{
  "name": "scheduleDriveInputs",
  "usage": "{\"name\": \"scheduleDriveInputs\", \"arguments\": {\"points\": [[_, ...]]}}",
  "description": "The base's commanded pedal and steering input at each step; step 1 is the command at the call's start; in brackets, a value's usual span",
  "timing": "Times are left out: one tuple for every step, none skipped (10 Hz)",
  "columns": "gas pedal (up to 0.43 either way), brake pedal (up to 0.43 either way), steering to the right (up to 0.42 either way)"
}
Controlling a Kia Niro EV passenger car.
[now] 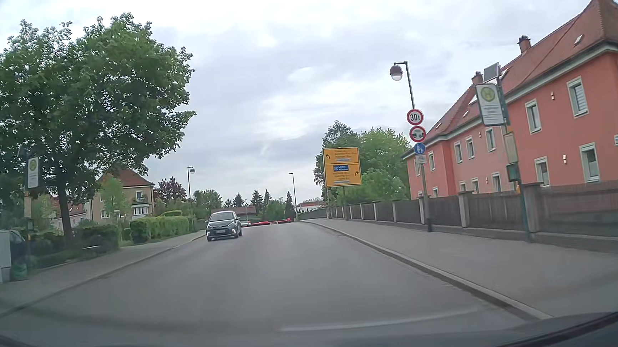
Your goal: Follow the waypoints while adhering to traffic rules and regulations
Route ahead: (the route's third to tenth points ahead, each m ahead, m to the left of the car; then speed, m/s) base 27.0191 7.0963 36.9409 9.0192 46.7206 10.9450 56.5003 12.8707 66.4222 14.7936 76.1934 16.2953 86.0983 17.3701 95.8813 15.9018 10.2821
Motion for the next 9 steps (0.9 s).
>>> {"name": "scheduleDriveInputs", "arguments": {"points": [[0.197,0.000,-0.041],[0.197,0.000,-0.041],[0.197,0.000,-0.040],[0.197,0.000,-0.040],[0.197,0.000,-0.039],[0.197,0.000,-0.039],[0.197,0.000,-0.039],[0.197,0.000,-0.039],[0.197,0.000,-0.039]]}}
